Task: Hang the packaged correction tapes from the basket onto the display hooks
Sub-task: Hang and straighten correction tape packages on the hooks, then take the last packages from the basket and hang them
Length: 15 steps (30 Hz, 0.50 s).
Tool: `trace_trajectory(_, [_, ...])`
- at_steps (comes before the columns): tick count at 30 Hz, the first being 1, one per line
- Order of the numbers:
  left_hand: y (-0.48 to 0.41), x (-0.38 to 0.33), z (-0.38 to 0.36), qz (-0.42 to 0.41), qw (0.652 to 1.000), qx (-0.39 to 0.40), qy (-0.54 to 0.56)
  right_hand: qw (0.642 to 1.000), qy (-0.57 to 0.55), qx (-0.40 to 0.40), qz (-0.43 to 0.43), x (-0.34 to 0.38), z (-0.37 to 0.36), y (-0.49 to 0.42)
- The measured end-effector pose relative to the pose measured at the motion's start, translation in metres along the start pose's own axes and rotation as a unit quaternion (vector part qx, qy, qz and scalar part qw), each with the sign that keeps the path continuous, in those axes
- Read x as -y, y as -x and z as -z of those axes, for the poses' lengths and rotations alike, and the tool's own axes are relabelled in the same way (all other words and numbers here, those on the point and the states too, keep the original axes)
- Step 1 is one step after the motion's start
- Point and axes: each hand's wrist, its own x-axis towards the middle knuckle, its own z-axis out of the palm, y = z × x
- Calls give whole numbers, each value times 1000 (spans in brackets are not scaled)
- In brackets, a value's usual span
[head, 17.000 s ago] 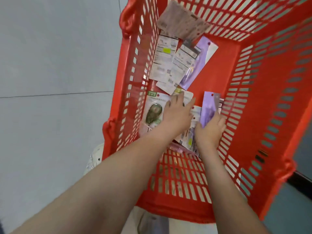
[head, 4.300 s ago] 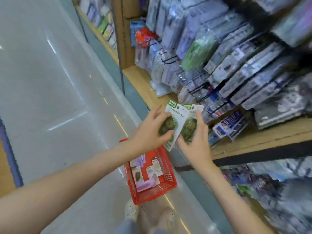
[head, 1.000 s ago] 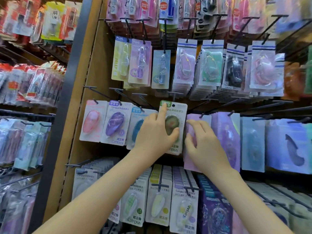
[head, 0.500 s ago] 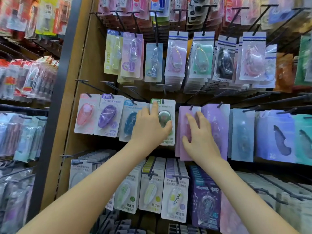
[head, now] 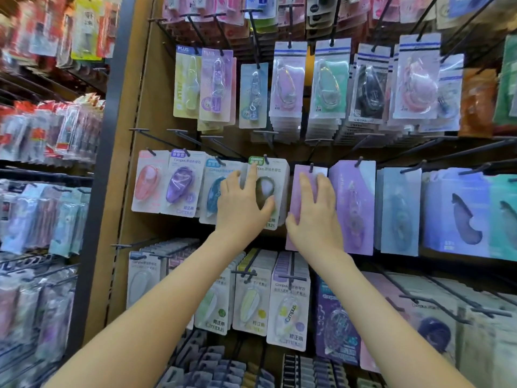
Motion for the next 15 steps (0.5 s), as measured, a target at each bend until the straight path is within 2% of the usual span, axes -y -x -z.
trace_trajectory(4, [37, 31, 31, -41, 994, -82, -64, 995, -52, -64, 53, 31, -12, 15])
trace_trajectory(10, [128, 115, 103, 31, 987, -51, -147, 981, -76, -119, 133, 131, -49, 61])
trace_trajectory(13, [180, 163, 136, 75, 980, -25, -182, 969, -173, -82, 159, 185, -82, 103])
trace_trajectory(15, [221, 201, 152, 92, 976, -6, -199, 956, -237, -11, 172, 221, -114, 140])
